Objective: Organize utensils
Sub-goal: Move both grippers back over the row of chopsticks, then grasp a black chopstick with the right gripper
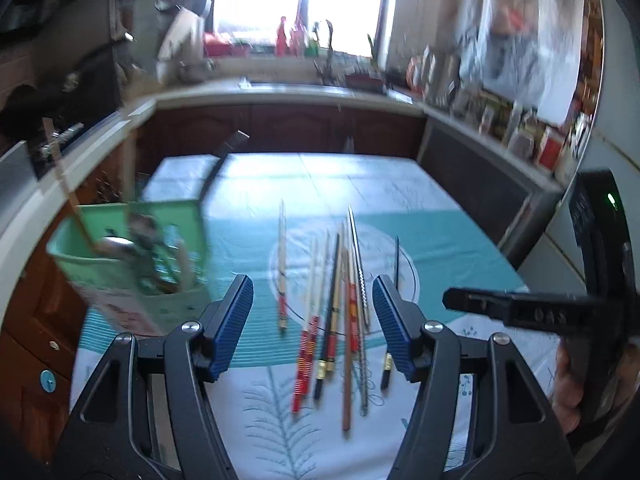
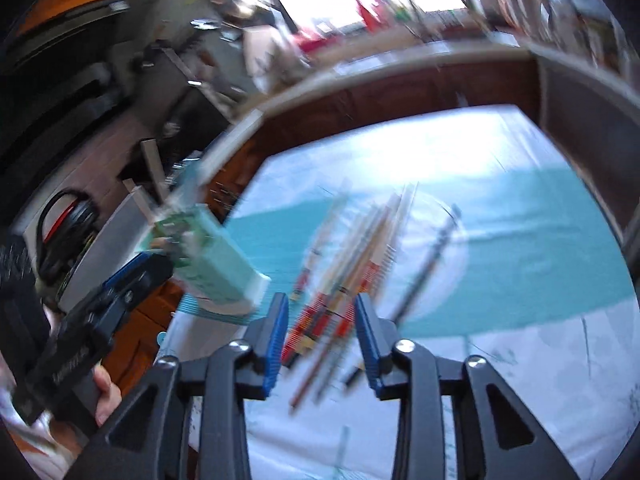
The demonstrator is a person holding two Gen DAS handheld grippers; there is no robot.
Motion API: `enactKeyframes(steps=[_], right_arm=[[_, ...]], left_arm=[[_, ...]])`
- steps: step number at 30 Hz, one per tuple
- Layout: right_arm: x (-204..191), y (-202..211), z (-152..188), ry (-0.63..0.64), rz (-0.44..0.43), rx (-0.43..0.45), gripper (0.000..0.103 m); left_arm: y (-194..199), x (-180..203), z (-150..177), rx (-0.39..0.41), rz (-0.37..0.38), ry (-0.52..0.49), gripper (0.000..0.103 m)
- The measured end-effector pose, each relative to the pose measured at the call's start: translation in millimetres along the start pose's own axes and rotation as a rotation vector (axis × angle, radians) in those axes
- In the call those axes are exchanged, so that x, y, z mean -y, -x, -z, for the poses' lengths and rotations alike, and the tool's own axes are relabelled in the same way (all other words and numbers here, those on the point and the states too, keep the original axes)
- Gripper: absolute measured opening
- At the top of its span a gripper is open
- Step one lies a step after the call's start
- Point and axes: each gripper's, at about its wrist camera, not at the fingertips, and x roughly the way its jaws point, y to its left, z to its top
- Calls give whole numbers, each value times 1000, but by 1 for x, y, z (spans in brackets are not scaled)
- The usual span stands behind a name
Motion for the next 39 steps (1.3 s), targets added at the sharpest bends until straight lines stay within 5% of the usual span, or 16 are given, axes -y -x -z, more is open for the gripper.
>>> enactKeyframes(steps=[8, 12, 27, 29, 31, 34, 39], right_arm=[[60, -51, -32, -179, 91, -234, 20], [74, -83, -43, -243, 132, -324, 20], [55, -156, -69, -153, 421, -452, 18], [46, -163, -69, -93, 473, -463, 13], [43, -166, -69, -65, 496, -469, 10], [46, -165, -69, -59, 474, -479, 7], [66, -152, -65, -149, 390, -476, 5]], left_arm=[[-92, 36, -21, -213, 13, -96, 59], [-126, 41, -25, -296, 3, -95, 51], [-157, 8, -32, -369, 39, -69, 49], [-160, 9, -35, -382, 51, -71, 45], [-168, 11, -39, -406, 66, -72, 31], [-184, 14, -43, -466, 101, -65, 18], [-211, 14, -45, -558, 123, -40, 12]])
